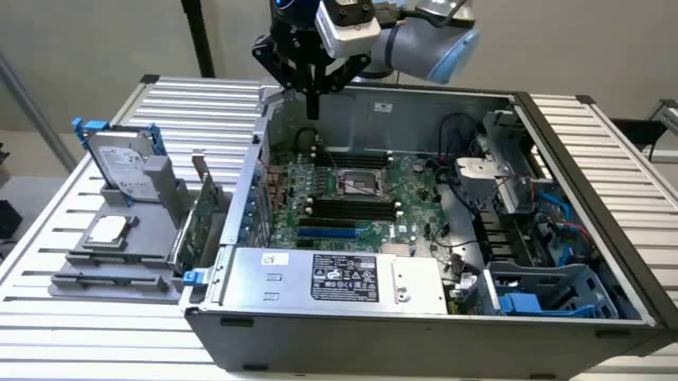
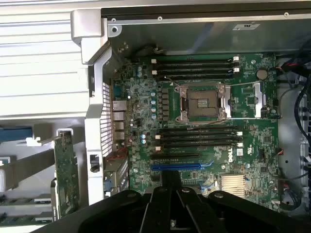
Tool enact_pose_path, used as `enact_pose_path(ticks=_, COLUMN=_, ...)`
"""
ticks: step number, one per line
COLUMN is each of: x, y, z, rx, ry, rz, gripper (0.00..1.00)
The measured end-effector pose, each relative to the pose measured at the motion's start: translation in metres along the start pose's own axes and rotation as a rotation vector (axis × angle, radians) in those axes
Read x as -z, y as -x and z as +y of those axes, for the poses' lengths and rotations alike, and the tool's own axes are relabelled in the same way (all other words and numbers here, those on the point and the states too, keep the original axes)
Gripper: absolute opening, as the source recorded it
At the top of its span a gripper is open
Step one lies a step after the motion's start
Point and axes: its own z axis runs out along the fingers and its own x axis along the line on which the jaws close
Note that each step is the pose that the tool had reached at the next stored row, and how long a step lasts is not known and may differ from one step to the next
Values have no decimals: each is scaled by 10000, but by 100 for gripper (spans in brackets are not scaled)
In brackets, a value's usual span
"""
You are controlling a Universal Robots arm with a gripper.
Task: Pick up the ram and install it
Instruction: 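Reach for the ram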
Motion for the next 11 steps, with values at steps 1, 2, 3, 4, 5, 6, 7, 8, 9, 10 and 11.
enact_pose_path(ticks=1, x=0, y=0, z=0, rx=0, ry=0, rz=0, gripper=11)
enact_pose_path(ticks=2, x=0, y=0, z=0, rx=0, ry=0, rz=0, gripper=11)
enact_pose_path(ticks=3, x=0, y=0, z=0, rx=0, ry=0, rz=0, gripper=11)
enact_pose_path(ticks=4, x=0, y=0, z=0, rx=0, ry=0, rz=0, gripper=11)
enact_pose_path(ticks=5, x=0, y=0, z=0, rx=0, ry=0, rz=0, gripper=11)
enact_pose_path(ticks=6, x=0, y=0, z=0, rx=0, ry=0, rz=0, gripper=11)
enact_pose_path(ticks=7, x=0, y=0, z=0, rx=0, ry=0, rz=0, gripper=11)
enact_pose_path(ticks=8, x=0, y=0, z=0, rx=0, ry=0, rz=0, gripper=11)
enact_pose_path(ticks=9, x=0, y=0, z=0, rx=0, ry=0, rz=0, gripper=11)
enact_pose_path(ticks=10, x=0, y=0, z=0, rx=0, ry=0, rz=0, gripper=11)
enact_pose_path(ticks=11, x=0, y=0, z=0, rx=0, ry=0, rz=0, gripper=11)
